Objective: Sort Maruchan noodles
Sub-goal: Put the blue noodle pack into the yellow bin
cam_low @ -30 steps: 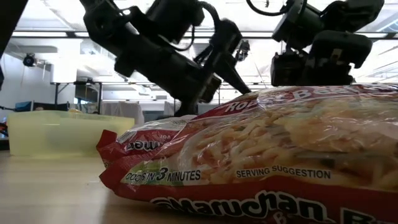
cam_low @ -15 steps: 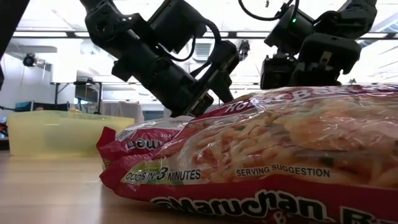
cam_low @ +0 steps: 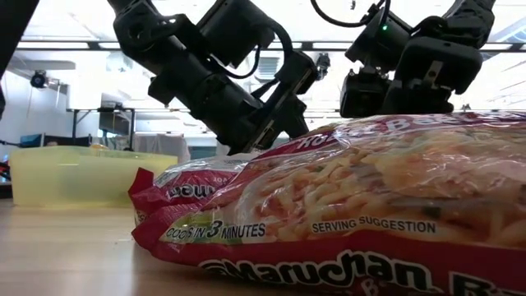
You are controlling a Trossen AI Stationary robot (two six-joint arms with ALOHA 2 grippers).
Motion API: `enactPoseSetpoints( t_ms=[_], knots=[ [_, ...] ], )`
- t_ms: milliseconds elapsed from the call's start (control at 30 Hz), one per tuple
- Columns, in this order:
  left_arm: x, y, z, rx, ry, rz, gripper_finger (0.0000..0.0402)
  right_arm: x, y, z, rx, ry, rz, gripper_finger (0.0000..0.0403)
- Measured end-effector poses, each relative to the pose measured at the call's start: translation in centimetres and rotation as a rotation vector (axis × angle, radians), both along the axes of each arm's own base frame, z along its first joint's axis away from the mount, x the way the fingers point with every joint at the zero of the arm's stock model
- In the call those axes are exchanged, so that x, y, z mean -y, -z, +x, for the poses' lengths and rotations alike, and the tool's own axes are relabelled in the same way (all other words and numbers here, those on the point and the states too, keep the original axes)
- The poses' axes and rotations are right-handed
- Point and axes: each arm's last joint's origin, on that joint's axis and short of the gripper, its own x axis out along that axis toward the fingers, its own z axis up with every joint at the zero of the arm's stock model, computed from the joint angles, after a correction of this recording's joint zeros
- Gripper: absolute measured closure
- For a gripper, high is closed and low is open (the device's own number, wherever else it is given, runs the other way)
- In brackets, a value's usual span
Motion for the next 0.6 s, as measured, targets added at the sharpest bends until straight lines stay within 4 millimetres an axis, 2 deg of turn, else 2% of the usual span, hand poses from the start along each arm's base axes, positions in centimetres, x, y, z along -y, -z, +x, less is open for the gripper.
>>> enactPoseSetpoints(
  t_ms=[300, 433, 600],
  knots=[
    [-0.04, -0.12, 0.06, 0.009, 0.019, 0.016, 0.0331, -0.06, -0.03, -0.05, -0.006, -0.013, 0.011, 0.0232],
    [0.00, -0.23, 0.05, 0.014, 0.042, 0.014, 0.0350, -0.11, -0.17, 0.04, -0.002, -0.024, 0.022, 0.0232],
    [-0.01, -0.78, -0.13, 0.018, 0.069, 0.046, 0.0355, -0.10, -0.33, 0.17, -0.002, -0.013, 0.027, 0.0232]
  ],
)
